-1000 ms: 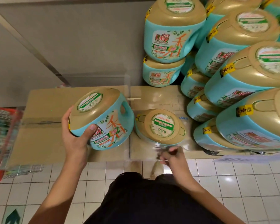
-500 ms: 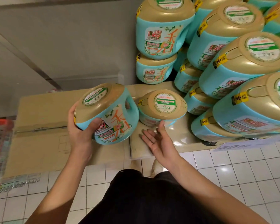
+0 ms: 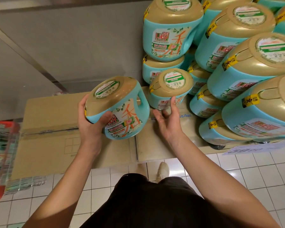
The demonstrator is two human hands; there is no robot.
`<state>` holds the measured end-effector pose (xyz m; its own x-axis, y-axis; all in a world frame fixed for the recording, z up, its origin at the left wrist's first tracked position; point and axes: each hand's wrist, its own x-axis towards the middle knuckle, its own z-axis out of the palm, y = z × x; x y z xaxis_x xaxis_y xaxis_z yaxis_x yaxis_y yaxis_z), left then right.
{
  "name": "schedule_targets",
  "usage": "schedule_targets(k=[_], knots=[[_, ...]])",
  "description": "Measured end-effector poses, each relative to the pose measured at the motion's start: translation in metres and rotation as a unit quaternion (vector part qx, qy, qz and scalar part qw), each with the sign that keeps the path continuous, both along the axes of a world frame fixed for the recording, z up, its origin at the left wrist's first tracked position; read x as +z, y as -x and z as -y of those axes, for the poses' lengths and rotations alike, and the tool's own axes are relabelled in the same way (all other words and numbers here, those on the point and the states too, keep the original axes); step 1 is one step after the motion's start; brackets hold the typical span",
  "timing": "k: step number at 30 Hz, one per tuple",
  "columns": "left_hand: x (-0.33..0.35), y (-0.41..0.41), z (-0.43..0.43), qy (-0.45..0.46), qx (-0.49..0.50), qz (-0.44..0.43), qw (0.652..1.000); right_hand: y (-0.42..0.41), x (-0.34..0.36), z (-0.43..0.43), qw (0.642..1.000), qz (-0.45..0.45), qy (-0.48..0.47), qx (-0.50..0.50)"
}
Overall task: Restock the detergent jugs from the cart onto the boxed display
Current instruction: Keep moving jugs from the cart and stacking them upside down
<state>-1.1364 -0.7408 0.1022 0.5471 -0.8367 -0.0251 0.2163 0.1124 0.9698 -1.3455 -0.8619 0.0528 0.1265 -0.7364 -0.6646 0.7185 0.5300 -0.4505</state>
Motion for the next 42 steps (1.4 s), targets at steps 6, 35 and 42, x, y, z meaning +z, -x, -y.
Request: schedule_targets(k=[6, 35, 42], knots=[[0.005, -0.006, 0.000, -0.005, 0.004, 0.012, 1.000, -0.013, 0.001, 0.008, 1.000, -0.015, 0.003, -0.011], [0.078, 0.074, 0.177, 0.138, -0.199, 0.157, 0.958, 0.039, 0.017, -0.004, 0.935, -0.289, 0.203, 0.016], [0.065, 0.083, 0.189, 0.107, -0.221, 0.168, 0.955, 0.031, 0.052, 0.016, 0.819, -0.447, 0.359, -0.008]])
